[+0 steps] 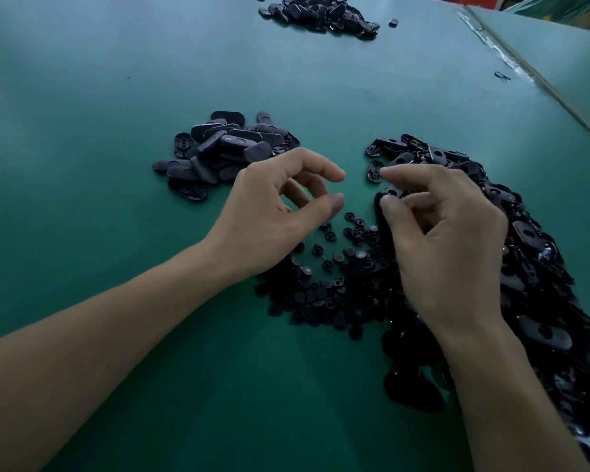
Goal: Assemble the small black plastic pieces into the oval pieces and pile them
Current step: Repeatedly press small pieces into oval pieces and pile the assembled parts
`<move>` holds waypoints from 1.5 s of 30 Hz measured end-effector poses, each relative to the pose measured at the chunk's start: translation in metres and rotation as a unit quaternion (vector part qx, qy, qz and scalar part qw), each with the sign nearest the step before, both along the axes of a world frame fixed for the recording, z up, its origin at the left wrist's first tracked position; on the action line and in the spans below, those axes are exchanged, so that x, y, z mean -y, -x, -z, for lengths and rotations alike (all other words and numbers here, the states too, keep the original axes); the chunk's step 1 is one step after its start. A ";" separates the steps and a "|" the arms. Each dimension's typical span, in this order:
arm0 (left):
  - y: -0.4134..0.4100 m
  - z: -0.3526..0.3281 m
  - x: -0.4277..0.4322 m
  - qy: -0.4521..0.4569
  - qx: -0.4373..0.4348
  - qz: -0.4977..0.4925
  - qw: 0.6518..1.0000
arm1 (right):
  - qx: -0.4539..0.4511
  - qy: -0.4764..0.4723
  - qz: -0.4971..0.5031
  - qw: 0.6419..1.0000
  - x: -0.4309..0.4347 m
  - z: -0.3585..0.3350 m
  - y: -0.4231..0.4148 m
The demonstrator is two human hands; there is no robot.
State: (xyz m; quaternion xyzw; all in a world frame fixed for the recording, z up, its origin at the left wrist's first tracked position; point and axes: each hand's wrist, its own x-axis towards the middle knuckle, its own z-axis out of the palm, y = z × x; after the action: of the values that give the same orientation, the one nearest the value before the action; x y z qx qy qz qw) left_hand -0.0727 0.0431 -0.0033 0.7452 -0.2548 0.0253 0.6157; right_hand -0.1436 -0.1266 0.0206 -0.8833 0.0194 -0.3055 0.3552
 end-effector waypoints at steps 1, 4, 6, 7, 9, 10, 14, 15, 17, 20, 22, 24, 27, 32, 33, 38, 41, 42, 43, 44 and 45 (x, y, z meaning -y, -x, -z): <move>0.001 0.000 0.000 -0.012 0.013 0.016 1.000 | 0.002 0.001 -0.024 1.000 -0.002 0.000 0.000; 0.003 0.000 0.001 -0.052 0.066 0.055 0.995 | 0.007 0.000 -0.085 0.996 -0.006 0.001 0.001; 0.003 0.000 0.001 -0.066 0.096 0.060 0.991 | 0.012 -0.012 -0.108 0.994 -0.007 0.000 0.001; 0.003 0.001 0.001 -0.067 0.104 0.060 0.991 | 0.016 -0.017 -0.118 0.993 -0.007 0.000 0.001; 0.003 0.000 0.001 -0.064 0.113 0.064 0.989 | 0.026 -0.023 -0.131 0.991 -0.008 0.000 0.001; 0.003 0.000 0.001 -0.061 0.117 0.064 0.989 | 0.029 -0.027 -0.134 0.990 -0.009 0.000 0.001; 0.003 0.001 0.003 -0.032 0.105 0.030 0.993 | 0.010 -0.038 -0.084 0.996 -0.010 0.001 0.001; 0.003 0.001 0.003 -0.024 0.097 0.015 0.995 | -0.013 -0.023 -0.066 0.997 -0.008 0.002 0.000; 0.001 0.001 0.003 -0.009 0.079 -0.021 0.997 | -0.079 0.022 -0.045 0.996 -0.006 0.004 -0.001; -0.003 -0.001 0.001 0.013 0.046 -0.066 0.997 | -0.169 0.115 -0.037 0.978 -0.008 0.008 0.000; -0.004 -0.001 0.001 0.021 0.027 -0.080 0.996 | -0.204 0.153 -0.038 0.966 -0.011 0.009 0.002; -0.005 -0.001 0.000 0.019 0.022 -0.082 0.996 | -0.214 0.166 -0.037 0.962 -0.012 0.008 0.002; -0.004 -0.001 0.000 0.017 0.023 -0.077 0.997 | -0.213 0.163 -0.037 0.963 -0.012 0.009 0.001; -0.002 -0.003 0.001 0.018 0.018 -0.074 0.997 | -0.199 0.120 -0.043 0.972 -0.012 0.010 0.002; -0.002 -0.003 0.001 0.019 0.019 -0.073 0.997 | -0.196 0.112 -0.044 0.973 -0.012 0.009 0.002; -0.001 -0.004 0.002 0.021 0.016 -0.071 0.997 | -0.172 0.083 -0.042 0.981 -0.014 0.008 0.001; -0.001 -0.004 0.002 0.021 0.010 -0.073 0.997 | -0.152 0.074 -0.038 0.985 -0.015 0.007 0.001; -0.001 -0.004 0.002 0.021 0.008 -0.073 0.997 | -0.143 0.069 -0.041 0.986 -0.015 0.007 0.002; -0.001 -0.004 0.002 0.021 0.007 -0.074 0.997 | -0.136 0.064 -0.044 0.988 -0.015 0.007 0.002; -0.001 -0.004 0.002 0.021 0.005 -0.076 0.997 | -0.128 0.060 -0.047 0.989 -0.016 0.006 0.002; -0.001 -0.004 0.002 0.021 0.003 -0.077 0.997 | -0.121 0.056 -0.050 0.990 -0.017 0.006 0.001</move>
State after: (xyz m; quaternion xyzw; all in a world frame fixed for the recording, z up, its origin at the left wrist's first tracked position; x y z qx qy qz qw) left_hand -0.0713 0.0408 0.0002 0.7495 -0.1977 0.0804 0.6267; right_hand -0.1451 -0.1097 0.0143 -0.9320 0.0014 -0.1788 0.3152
